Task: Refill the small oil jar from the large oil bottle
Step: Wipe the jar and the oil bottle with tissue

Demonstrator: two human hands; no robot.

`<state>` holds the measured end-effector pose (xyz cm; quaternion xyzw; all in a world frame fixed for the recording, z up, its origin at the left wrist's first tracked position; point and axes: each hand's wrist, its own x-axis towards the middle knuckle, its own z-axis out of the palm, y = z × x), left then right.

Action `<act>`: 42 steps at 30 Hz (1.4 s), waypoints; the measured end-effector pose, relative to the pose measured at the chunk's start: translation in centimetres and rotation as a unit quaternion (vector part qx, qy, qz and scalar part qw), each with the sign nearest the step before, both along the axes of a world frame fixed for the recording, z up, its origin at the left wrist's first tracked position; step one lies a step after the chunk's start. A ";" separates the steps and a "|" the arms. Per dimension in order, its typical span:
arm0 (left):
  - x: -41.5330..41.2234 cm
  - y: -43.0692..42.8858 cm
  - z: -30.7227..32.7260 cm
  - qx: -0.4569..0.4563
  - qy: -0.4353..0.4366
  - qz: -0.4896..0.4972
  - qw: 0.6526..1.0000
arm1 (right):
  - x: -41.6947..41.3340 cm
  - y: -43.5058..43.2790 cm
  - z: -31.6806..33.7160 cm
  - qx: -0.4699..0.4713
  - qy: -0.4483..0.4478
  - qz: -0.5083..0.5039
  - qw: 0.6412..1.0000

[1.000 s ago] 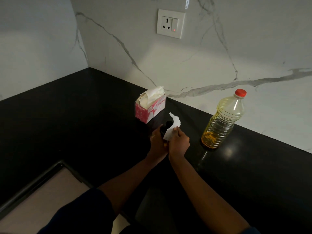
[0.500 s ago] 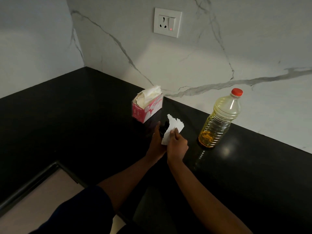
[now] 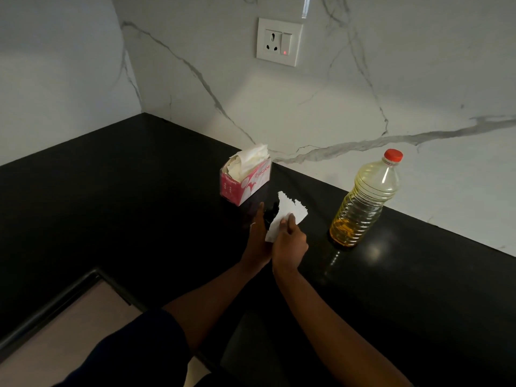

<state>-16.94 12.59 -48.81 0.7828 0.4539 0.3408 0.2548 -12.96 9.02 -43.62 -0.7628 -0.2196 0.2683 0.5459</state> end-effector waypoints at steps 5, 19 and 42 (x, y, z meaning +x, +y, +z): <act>-0.3 -0.1 0.9 -0.086 -0.025 0.023 0.996 | 0.5 0.9 0.5 0.009 0.003 0.001 1.000; -0.3 0.8 0.4 -0.076 -0.015 0.064 0.995 | 0.1 -0.1 0.3 0.015 0.089 -0.027 0.996; -0.7 3.1 -2.6 -0.054 0.096 0.039 0.993 | 1.8 1.9 1.1 0.009 0.035 0.025 0.999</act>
